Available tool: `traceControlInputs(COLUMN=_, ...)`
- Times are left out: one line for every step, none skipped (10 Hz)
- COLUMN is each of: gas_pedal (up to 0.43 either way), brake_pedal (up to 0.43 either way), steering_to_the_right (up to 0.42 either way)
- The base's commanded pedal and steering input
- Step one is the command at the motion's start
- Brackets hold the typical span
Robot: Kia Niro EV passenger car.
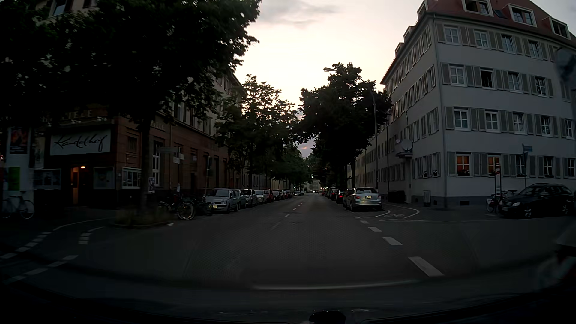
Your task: Follow the waypoints while adhering to traffic rules and regulations
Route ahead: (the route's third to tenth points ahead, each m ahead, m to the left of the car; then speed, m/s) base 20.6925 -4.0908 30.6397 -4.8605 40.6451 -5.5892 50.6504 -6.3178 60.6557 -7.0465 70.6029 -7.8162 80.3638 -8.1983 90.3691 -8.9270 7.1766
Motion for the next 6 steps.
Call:
traceControlInputs(gas_pedal=0.087, brake_pedal=0.0, steering_to_the_right=0.009)
traceControlInputs(gas_pedal=0.087, brake_pedal=0.0, steering_to_the_right=0.008)
traceControlInputs(gas_pedal=0.087, brake_pedal=0.0, steering_to_the_right=0.008)
traceControlInputs(gas_pedal=0.087, brake_pedal=0.0, steering_to_the_right=0.01)
traceControlInputs(gas_pedal=0.087, brake_pedal=0.0, steering_to_the_right=0.009)
traceControlInputs(gas_pedal=0.087, brake_pedal=0.0, steering_to_the_right=0.005)
